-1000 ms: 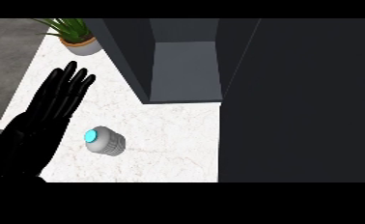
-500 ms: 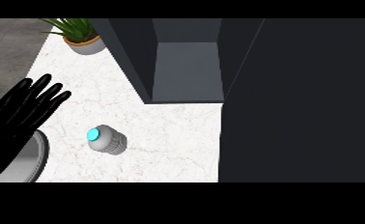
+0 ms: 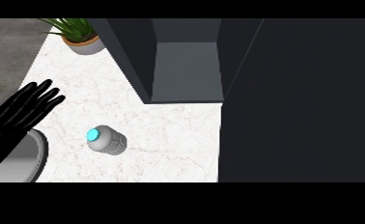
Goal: Pick up the bottled water, place it into the cabinet and close the cabinet
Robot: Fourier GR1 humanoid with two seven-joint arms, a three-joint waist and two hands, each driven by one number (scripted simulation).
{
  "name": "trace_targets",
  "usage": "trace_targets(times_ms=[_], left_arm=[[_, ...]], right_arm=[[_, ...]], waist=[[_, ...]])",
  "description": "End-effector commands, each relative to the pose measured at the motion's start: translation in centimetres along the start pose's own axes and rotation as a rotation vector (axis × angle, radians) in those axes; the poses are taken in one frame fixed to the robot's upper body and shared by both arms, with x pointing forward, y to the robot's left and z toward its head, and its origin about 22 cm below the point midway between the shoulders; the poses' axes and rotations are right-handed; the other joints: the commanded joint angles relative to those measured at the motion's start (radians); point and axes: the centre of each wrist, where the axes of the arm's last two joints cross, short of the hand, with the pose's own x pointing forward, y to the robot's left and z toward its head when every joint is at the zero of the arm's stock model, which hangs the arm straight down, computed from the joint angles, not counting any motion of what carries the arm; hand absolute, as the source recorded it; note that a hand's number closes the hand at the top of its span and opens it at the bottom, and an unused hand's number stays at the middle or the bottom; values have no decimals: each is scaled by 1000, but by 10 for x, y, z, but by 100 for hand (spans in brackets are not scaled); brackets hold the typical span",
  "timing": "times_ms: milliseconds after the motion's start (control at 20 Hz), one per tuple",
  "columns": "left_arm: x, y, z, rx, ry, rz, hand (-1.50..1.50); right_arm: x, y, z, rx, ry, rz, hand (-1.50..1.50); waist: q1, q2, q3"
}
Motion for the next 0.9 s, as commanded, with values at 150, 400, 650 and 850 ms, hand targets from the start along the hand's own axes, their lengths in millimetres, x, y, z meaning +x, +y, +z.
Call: trace_targets(times_ms=[150,400,650,850], left_arm=[[-39,10,-5,7,77,18,-150],[-81,9,-18,-20,183,45,-150],[-117,23,-1,7,258,128,-150],[-146,11,-26,18,264,124,-150]], right_arm=[[32,11,17,6,-32,33,-150],[34,12,21,1,-45,18,-150],[43,12,28,6,-40,23,-150],[38,13,32,13,-48,24,-150]], waist=[[-5,1,0],[-11,3,-1],[-18,3,-2],[-19,3,-2]])
